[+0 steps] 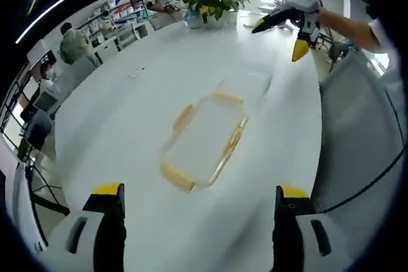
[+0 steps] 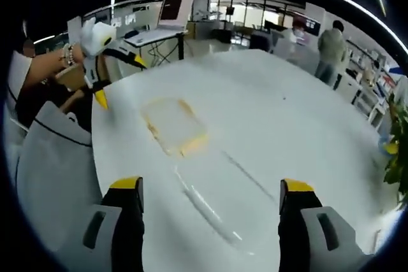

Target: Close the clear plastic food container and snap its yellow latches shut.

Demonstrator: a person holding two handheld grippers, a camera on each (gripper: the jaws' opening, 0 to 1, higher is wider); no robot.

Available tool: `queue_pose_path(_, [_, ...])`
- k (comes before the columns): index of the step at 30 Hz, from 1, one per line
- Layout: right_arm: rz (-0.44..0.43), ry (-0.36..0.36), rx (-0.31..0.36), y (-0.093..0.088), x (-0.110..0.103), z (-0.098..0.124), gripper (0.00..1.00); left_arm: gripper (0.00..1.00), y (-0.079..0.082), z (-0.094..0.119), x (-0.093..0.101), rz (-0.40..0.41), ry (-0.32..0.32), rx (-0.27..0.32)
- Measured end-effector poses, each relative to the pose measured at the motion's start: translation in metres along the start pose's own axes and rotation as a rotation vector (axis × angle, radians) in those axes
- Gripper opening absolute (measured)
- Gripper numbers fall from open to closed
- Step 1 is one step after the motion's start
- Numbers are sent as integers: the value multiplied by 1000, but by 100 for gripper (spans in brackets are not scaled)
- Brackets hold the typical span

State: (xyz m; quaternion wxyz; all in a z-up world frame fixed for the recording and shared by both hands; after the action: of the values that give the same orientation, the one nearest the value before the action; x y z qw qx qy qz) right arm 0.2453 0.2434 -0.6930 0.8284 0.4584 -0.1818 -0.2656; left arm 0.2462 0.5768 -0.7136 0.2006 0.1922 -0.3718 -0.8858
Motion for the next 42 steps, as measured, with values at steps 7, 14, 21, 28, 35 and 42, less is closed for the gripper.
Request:
queue_pose_path(7, [119, 91, -65, 17, 6, -30, 86, 97, -2, -14, -7, -73, -135, -38])
queue_pose_path(14, [143, 194, -75, 31, 7, -62, 86, 96, -4, -34, -28, -115, -224, -98])
queue_pose_path(21, [173, 311, -102, 34, 4, -86, 85, 78, -3, -48, -42, -208, -294, -156])
queue_pose_path(28, [216, 350, -150, 27, 7, -107, 82, 85, -8, -65, -49, -190, -334, -183])
queue_pose_path(35, [229, 392, -191, 15, 9, -122, 75, 77, -10, -74, -50, -204, -380, -186])
queue_pose_path(42, [237, 447, -204, 10, 7, -133, 69, 74, -11, -82, -53, -207, -409, -202])
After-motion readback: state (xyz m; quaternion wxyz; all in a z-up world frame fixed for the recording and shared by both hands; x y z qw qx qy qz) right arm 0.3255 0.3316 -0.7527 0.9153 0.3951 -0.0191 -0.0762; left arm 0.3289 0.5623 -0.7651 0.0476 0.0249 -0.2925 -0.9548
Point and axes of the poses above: the point that each gripper's makers call its tool centre point, and the gripper's own axes: z roughly backward along the fingers, x roughly to its right, y roughly out of its top, the point moved 7 cm from there along z, roughly backward along the fingers, and after that the axes turned 14 degrees about x, right-handed, at the moved point
